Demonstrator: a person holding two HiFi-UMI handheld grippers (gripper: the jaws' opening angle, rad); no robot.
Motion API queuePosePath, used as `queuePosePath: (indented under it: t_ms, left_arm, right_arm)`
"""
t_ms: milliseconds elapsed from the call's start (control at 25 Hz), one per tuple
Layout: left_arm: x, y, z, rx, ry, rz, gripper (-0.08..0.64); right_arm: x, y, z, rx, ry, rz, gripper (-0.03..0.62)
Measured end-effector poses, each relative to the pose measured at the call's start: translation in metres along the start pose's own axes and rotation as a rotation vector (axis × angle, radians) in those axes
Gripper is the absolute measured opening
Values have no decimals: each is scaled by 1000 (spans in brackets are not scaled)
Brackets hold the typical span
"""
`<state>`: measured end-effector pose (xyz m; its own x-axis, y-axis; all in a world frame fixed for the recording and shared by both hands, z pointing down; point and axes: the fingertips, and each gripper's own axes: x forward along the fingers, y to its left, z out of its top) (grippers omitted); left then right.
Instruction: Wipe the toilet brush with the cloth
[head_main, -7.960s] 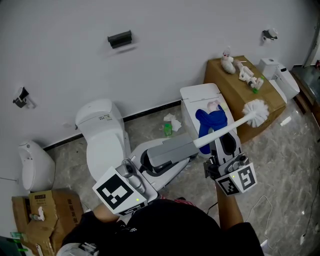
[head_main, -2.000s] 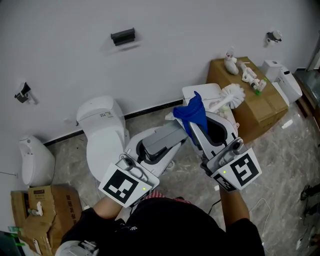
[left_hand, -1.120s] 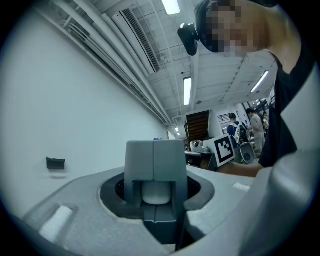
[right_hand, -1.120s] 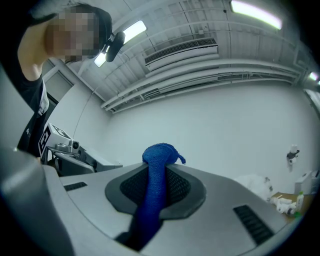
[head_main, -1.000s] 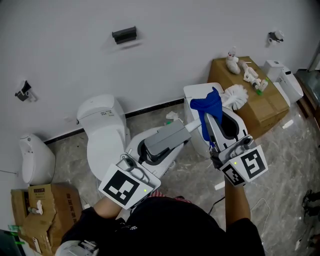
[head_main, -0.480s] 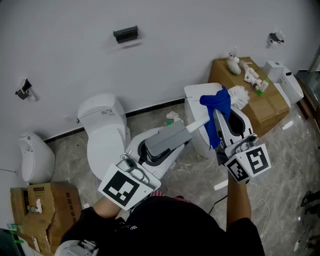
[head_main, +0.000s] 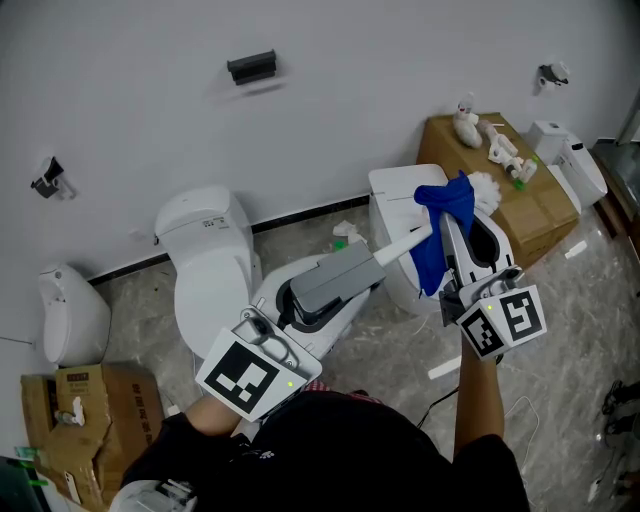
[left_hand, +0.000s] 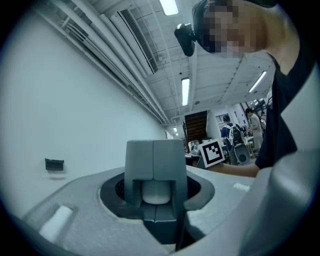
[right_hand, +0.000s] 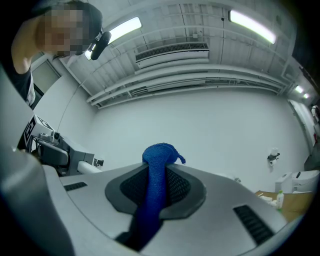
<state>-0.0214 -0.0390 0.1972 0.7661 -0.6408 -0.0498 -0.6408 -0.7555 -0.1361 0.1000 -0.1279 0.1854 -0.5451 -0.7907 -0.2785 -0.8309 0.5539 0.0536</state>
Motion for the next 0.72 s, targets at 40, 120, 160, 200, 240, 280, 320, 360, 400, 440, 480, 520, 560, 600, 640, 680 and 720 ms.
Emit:
queuePosePath:
  t_ms: [40, 120, 160, 200, 240, 280, 320, 360, 400, 440, 480, 520, 560, 600, 640, 680, 720]
  left_arm:
    - [0, 0, 0, 0, 1, -1, 161]
    - [0, -1, 1, -1, 3, -2, 161]
    - [0, -1, 1, -2, 4, -2, 161]
    - [0, -1, 1, -3, 4, -2, 161]
    - [0, -1, 1, -3, 5, -3, 161]
    - [0, -1, 1, -3, 4, -5, 161]
    - [0, -1, 1, -4, 4, -6, 161]
    - [0, -1, 1, -5, 3, -7, 161]
    - [0, -1, 1, -7, 3, -7, 161]
    - [-1, -2, 1, -8, 4, -8, 161]
    - [-1, -2, 1, -9, 5, -9, 161]
    - [-1, -2, 1, -8, 6, -10, 161]
    - [-1, -3, 1, -8, 6, -11, 161]
    - [0, -3, 1, -7, 6, -12, 161]
    - [0, -3, 1, -6, 6, -13, 161]
    - [0, -3, 1, -6, 6, -13, 161]
    - [0, -3, 1, -6, 6, -14, 161]
  right_arm:
    - [-1, -2, 0, 0, 0, -5, 64]
    - [-1, -4, 0, -1, 2, -14, 64]
    - [-2, -6, 0, -2, 3, -17, 64]
    - [-2, -7, -1, -1, 5, -19, 64]
    - [-2, -8, -1, -1, 6, -23, 64]
    - [-3, -10, -2, 0, 7, -28, 64]
    - [-4, -12, -3, 0, 8, -33, 64]
    - [-4, -14, -3, 0, 8, -39, 64]
    - [-5, -15, -4, 1, 8, -44, 64]
    - [-5, -16, -4, 1, 8, -49, 64]
    - [-6, -18, -3, 1, 8, -53, 64]
    - [-7, -19, -3, 0, 10, -57, 64]
    - [-7, -20, -4, -1, 11, -61, 64]
    - [-8, -21, -4, -1, 13, -64, 64]
    - [-8, -22, -5, 0, 14, -67, 64]
    - [-9, -23, -5, 1, 14, -71, 64]
    - [-9, -24, -6, 1, 14, -76, 64]
